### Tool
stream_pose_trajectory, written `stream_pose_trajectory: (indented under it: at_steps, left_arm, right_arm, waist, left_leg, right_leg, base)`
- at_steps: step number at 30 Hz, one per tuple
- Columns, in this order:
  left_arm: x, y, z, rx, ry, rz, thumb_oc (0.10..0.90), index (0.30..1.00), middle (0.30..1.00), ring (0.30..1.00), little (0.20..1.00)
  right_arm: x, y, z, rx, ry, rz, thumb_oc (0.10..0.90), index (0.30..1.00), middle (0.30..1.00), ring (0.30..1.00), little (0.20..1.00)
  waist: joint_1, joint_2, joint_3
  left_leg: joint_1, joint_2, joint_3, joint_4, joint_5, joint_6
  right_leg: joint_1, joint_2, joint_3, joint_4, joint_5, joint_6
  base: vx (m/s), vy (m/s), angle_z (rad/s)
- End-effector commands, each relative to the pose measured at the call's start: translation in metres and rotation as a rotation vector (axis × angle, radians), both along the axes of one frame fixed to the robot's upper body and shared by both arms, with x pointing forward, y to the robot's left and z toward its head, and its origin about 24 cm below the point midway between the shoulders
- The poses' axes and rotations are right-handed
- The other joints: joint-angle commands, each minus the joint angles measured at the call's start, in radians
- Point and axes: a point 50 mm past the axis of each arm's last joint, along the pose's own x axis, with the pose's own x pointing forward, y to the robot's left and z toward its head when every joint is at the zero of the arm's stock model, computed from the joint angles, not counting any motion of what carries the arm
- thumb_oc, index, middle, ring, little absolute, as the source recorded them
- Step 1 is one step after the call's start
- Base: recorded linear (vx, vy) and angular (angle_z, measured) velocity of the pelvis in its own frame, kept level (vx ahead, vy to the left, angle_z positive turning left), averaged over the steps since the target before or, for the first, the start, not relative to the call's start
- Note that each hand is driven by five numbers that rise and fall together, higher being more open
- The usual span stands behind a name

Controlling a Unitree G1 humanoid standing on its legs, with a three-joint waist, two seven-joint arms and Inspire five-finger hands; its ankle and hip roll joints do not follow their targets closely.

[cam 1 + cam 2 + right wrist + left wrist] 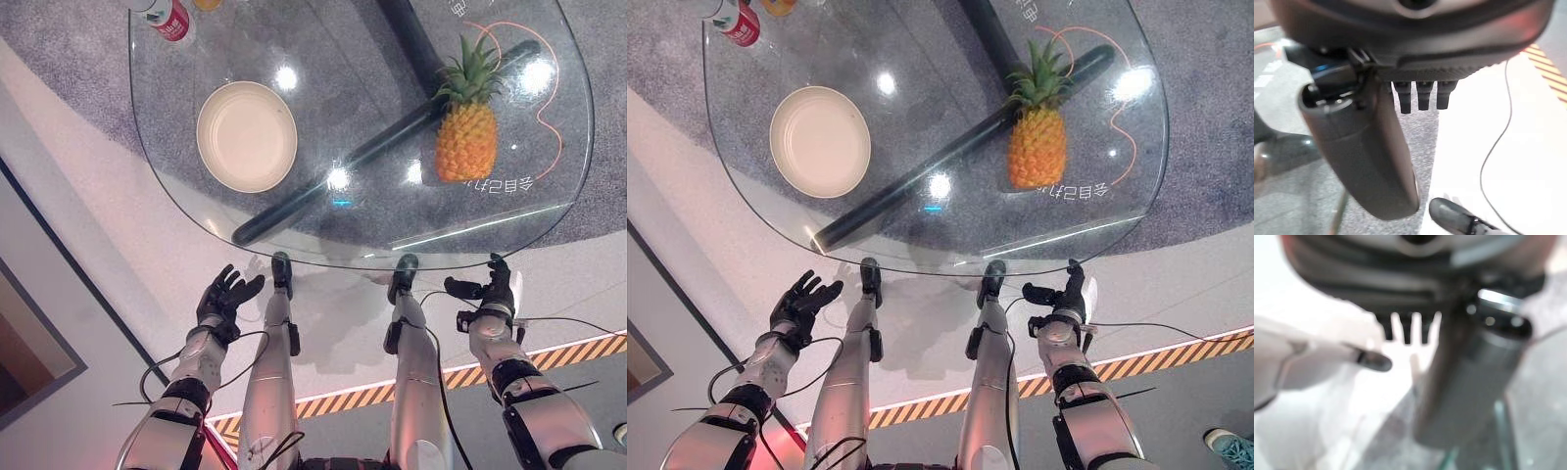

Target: Pick up the fruit to the plate

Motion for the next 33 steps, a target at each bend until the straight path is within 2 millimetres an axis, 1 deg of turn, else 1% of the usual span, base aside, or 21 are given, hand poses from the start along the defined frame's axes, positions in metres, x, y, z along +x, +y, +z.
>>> stream_pose_trajectory:
  at_steps: [1,5,9,12,15,19,22,24,25,27,31,33]
  left_arm:
    - [-0.009,0.034,0.004,0.077,0.005,0.093,0.800,0.900,0.900,0.900,0.900]
    - [-0.010,0.035,0.004,0.086,0.009,0.090,0.800,0.900,0.900,0.900,0.900]
    - [-0.013,0.040,0.002,0.093,0.017,0.089,0.800,0.900,0.900,0.900,0.900]
    - [-0.015,0.043,0.001,0.100,0.023,0.088,0.800,0.900,0.900,0.900,0.900]
    - [-0.015,0.046,0.003,0.106,0.025,0.090,0.800,0.900,0.900,0.900,0.900]
    - [-0.015,0.048,0.004,0.111,0.030,0.089,0.800,0.900,0.900,0.900,0.900]
    - [-0.014,0.049,0.005,0.113,0.033,0.091,0.800,0.900,0.900,0.900,0.900]
    - [-0.014,0.049,0.005,0.111,0.037,0.091,0.800,0.900,0.900,0.900,0.900]
    - [-0.013,0.049,0.005,0.111,0.034,0.092,0.800,0.900,0.900,0.900,0.900]
    - [-0.012,0.048,0.006,0.107,0.034,0.094,0.800,0.900,0.900,0.900,0.900]
    - [-0.012,0.044,0.005,0.104,0.031,0.092,0.800,0.900,0.900,0.900,0.900]
    - [-0.012,0.041,0.005,0.102,0.029,0.087,0.800,0.900,0.900,0.900,0.900]
  right_arm:
    - [-0.010,-0.031,0.010,-0.046,-0.039,-0.102,0.800,0.900,0.900,0.900,0.900]
    - [-0.014,-0.038,0.008,-0.023,-0.013,-0.181,0.800,0.900,0.900,0.900,0.900]
    - [-0.027,-0.059,0.006,0.022,-0.002,-0.330,0.800,0.900,0.900,0.900,0.900]
    - [-0.037,-0.077,0.010,0.054,-0.015,-0.464,0.800,0.900,0.900,0.900,0.900]
    - [-0.046,-0.096,0.018,0.074,-0.045,-0.609,0.800,0.900,0.900,0.900,0.900]
    - [-0.055,-0.112,0.029,0.084,-0.095,-0.758,0.800,0.900,0.900,0.900,0.900]
    - [-0.059,-0.122,0.041,0.109,-0.201,-0.866,0.800,0.900,0.900,0.900,0.900]
    - [-0.058,-0.128,0.054,0.093,-0.269,-0.922,0.800,0.900,0.900,0.900,0.900]
    - [-0.057,-0.128,0.057,0.093,-0.284,-0.930,0.800,0.900,0.900,0.900,0.900]
    - [-0.056,-0.131,0.068,0.098,-0.361,-0.975,0.800,0.900,0.900,0.900,0.900]
    - [-0.050,-0.135,0.098,0.132,-0.583,-1.005,0.800,0.900,0.900,0.900,0.900]
    - [-0.043,-0.131,0.121,0.111,-0.711,-0.988,0.800,0.900,0.900,0.900,0.900]
  waist:
    - [0.027,-0.041,-0.016]
    - [0.030,-0.041,-0.016]
    - [0.034,-0.044,-0.016]
    - [0.037,-0.045,-0.016]
    - [0.037,-0.048,-0.016]
    - [0.041,-0.049,-0.016]
    - [0.039,-0.051,-0.016]
    - [0.041,-0.049,-0.016]
    - [0.039,-0.049,-0.016]
    - [0.039,-0.047,-0.016]
    - [0.036,-0.044,-0.016]
    - [0.036,-0.041,-0.016]
  left_leg:
    - [-0.069,-0.046,-0.033,0.130,-0.102,0.005]
    - [-0.070,-0.043,-0.034,0.130,-0.102,0.004]
    - [-0.062,-0.039,-0.033,0.124,-0.103,0.004]
    - [-0.063,-0.035,-0.033,0.126,-0.105,0.005]
    - [-0.072,-0.035,-0.036,0.126,-0.100,0.007]
    - [-0.064,-0.030,-0.037,0.122,-0.108,0.007]
    - [-0.065,-0.032,-0.035,0.116,-0.103,0.010]
    - [-0.057,-0.028,-0.034,0.115,-0.110,0.009]
    - [-0.063,-0.030,-0.035,0.113,-0.103,0.010]
    - [-0.063,-0.032,-0.035,0.111,-0.103,0.011]
    - [-0.063,-0.034,-0.034,0.102,-0.101,0.012]
    - [-0.065,-0.036,-0.034,0.097,-0.101,0.012]
  right_leg:
    - [-0.050,0.016,-0.006,0.025,-0.003,0.012]
    - [-0.051,0.017,-0.009,0.026,-0.003,0.012]
    - [-0.041,0.018,-0.017,0.022,0.000,0.014]
    - [-0.038,0.018,-0.022,0.022,0.001,0.018]
    - [-0.042,0.017,-0.025,0.019,0.009,0.021]
    - [-0.033,0.019,-0.027,0.016,0.010,0.025]
    - [-0.032,0.017,-0.031,0.010,0.019,0.028]
    - [-0.026,0.017,-0.032,0.011,0.014,0.031]
    - [-0.031,0.015,-0.033,0.009,0.020,0.030]
    - [-0.032,0.014,-0.034,0.009,0.021,0.032]
    - [-0.034,0.012,-0.036,0.003,0.023,0.032]
    - [-0.038,0.011,-0.036,0.001,0.024,0.032]
  base:
    - [0.00,0.000,0.00]
    - [0.00,0.000,0.00]
    - [0.00,0.000,0.00]
    - [0.00,0.000,0.00]
    - [0.00,0.000,0.00]
    - [0.00,0.000,0.00]
    - [0.00,0.000,0.00]
    - [0.00,0.000,0.00]
    - [0.00,0.000,0.00]
    - [0.00,0.000,0.00]
    - [0.00,0.000,0.00]
    - [0.00,0.000,0.00]
